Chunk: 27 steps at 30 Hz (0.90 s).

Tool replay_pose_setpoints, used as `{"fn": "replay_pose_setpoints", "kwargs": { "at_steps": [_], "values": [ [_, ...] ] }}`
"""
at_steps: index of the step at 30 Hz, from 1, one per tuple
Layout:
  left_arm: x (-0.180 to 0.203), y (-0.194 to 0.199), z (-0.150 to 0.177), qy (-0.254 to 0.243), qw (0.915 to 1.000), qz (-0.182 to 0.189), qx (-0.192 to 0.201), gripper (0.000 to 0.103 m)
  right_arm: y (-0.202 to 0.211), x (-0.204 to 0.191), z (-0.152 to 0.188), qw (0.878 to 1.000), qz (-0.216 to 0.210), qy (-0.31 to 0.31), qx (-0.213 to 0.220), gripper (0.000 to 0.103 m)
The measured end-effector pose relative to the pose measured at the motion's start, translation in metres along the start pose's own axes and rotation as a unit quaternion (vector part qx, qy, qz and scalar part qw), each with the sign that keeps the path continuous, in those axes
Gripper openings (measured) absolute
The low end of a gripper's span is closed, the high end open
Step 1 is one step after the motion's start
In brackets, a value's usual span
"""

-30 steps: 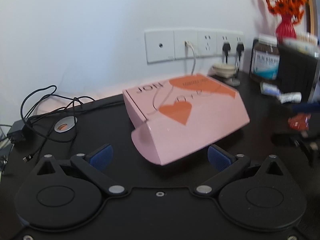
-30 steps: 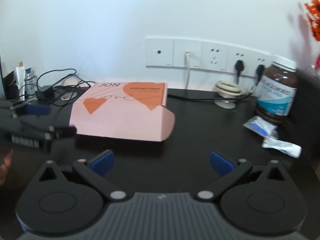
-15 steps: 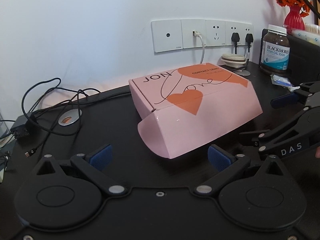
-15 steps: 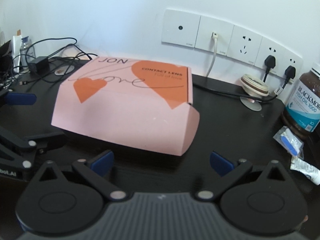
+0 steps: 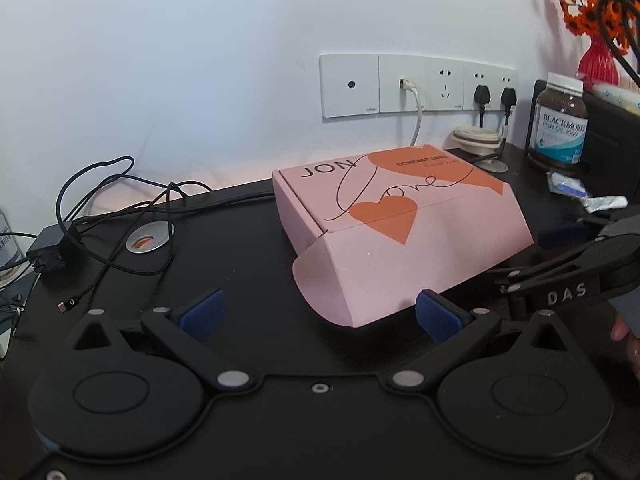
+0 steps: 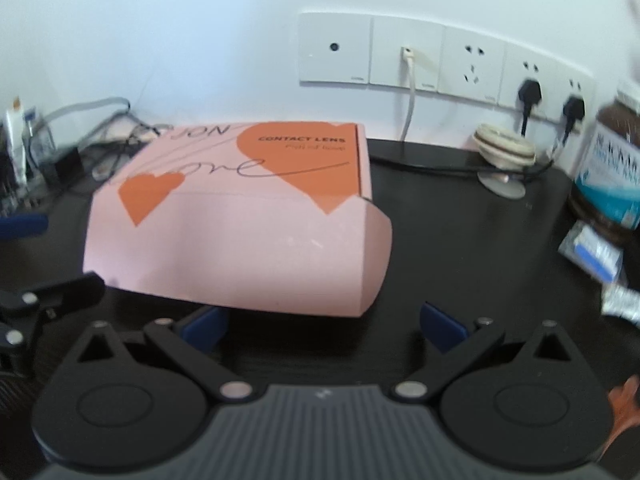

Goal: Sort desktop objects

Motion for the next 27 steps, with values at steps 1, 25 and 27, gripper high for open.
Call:
{"fn": "replay_pose_setpoints", "kwargs": {
  "at_steps": [1,25,27],
  "values": [
    [-0.001,0.002,-0.001,0.005,0.9999,0.009,-0.001,0.103,0.004,0.002,-0.001,1.0,-0.008,-0.013,0.006,0.102],
    [-0.035,-0.03,-0.022,0.109,0.9916,-0.057,0.042,0.103,0.037,0.018,-0.049,0.993,-0.041,-0.064,0.085,0.102],
    [-0.037,-0.033,-0.021,0.1,0.9919,-0.069,0.037,0.103,0.037,0.019,-0.054,0.993,-0.042,-0.067,0.089,0.102]
  ]
}}
Point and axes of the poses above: each gripper's, at about its wrist camera, not at the fingertips, and y roughly against the way its jaws point, x to its right, z to its underside, the point moved 7 cm from there along -y, roughly the way its jaws point, and after that the axes turned 2 degrees about -x, right-handed, at the moved point
